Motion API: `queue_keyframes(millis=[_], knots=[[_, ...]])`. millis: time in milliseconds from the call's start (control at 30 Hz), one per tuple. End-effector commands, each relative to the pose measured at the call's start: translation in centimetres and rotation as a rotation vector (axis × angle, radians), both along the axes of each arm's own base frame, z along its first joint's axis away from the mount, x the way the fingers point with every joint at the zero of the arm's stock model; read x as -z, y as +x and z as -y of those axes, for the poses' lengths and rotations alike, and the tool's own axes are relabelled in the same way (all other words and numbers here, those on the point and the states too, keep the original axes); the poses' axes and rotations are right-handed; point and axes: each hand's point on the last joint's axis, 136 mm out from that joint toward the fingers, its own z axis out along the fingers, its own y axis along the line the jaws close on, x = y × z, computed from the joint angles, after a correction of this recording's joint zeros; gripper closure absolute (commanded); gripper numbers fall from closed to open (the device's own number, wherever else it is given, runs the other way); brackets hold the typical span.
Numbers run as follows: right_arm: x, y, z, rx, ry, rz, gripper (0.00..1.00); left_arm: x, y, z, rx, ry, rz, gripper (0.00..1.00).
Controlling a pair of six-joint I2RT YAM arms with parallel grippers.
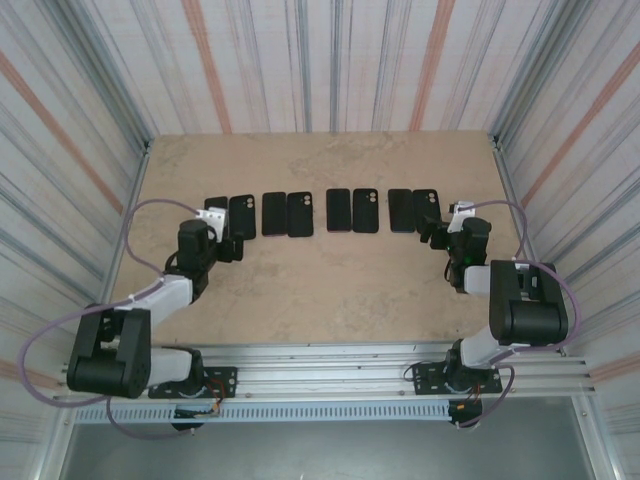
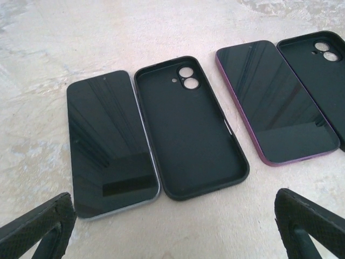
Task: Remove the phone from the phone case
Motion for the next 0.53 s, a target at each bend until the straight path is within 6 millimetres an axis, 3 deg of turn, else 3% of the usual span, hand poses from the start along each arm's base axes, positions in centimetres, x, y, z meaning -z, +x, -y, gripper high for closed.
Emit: queue_keyframes(millis=[0,500], knots=[[0.17,-0.12,-0.24,-0.016,-0.015,0.011,0.01,-1.63,1.78,0.63,0.059,0.034,0.12,0.01],[0.16,-0.14,-0.48,-0.029,-0.016,0.012,0.01,-1.33,2.08,-0.06,0.089,0.024,0.169,0.01]])
